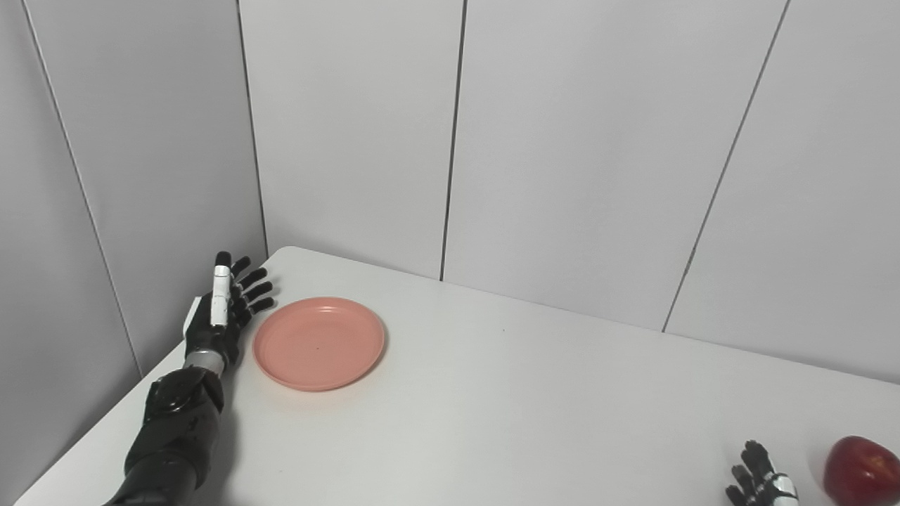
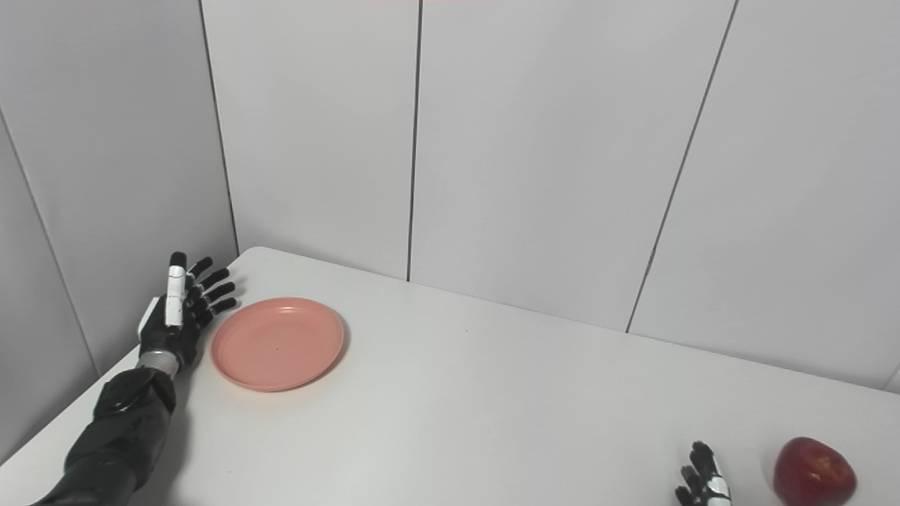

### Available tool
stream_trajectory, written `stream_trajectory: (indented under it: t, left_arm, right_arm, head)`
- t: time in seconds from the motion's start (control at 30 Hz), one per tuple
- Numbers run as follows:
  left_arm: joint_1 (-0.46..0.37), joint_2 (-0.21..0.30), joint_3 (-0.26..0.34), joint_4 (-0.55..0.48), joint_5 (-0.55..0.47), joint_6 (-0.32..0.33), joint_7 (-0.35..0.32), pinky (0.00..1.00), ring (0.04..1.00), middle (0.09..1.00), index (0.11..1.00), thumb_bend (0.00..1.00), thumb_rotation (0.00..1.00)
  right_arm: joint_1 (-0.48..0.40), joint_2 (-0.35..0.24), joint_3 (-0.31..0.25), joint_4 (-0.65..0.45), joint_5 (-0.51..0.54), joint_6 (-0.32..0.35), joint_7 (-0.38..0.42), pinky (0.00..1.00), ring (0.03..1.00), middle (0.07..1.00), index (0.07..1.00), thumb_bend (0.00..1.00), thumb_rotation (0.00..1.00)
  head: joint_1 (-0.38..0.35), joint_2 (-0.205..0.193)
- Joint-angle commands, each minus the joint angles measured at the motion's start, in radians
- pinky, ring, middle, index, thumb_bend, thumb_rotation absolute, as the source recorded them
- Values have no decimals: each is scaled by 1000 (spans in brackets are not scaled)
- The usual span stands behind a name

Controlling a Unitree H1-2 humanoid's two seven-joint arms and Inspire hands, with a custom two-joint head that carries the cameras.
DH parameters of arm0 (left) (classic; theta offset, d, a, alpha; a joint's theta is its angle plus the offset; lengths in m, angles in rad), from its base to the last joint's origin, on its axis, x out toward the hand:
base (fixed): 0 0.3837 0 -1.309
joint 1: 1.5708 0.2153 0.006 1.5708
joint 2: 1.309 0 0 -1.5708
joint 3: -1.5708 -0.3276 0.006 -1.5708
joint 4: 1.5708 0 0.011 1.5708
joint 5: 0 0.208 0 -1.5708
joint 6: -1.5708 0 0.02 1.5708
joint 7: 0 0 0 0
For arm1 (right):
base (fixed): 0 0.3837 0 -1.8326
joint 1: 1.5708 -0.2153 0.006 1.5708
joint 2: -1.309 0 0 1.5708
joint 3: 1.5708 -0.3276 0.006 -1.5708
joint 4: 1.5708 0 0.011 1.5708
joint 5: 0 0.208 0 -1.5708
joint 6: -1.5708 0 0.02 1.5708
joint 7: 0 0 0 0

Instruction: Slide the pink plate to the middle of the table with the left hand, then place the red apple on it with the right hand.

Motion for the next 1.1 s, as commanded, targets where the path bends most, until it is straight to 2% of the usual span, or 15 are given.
stream_trajectory:
  t: [0.0, 0.2, 0.33, 0.53, 0.8, 1.07]
  left_arm:
    - [-33, -7, 1, -29, -16, 12, -7, 764, 795, 830, 874, 895, 962]
    - [-5, -30, -4, -73, -18, 23, -17, 774, 782, 823, 875, 917, 958]
    - [35, -62, -11, -193, -17, 78, 4, 759, 773, 821, 847, 921, 940]
    - [66, -93, -16, -301, -10, 135, 32, 733, 750, 772, 813, 917, 940]
    - [90, -103, -40, -369, 9, 180, 48, 719, 750, 778, 823, 948, 946]
    - [114, -115, -65, -426, 19, 215, 50, 715, 758, 790, 834, 927, 969]
  right_arm:
    - [27, 12, 18, 3, 3, 31, 13, 1000, 1000, 999, 959, 775, 1000]
    - [27, 14, 18, 3, 7, 31, 11, 1000, 1000, 1000, 960, 795, 1000]
    - [25, 12, 19, 7, 6, 27, 11, 1000, 1000, 998, 957, 796, 1000]
    - [25, 10, 22, 7, 3, 25, 12, 1000, 1000, 999, 960, 794, 1000]
    - [27, 11, 28, -1, -4, 29, 10, 1000, 1000, 999, 961, 793, 1000]
    - [25, 11, 30, 2, -11, 23, 9, 1000, 1000, 997, 964, 791, 1000]
  head:
    - [-5, 3]
    - [-7, 6]
    - [-7, 7]
    - [-10, 10]
    - [-14, 13]
    - [-17, 15]
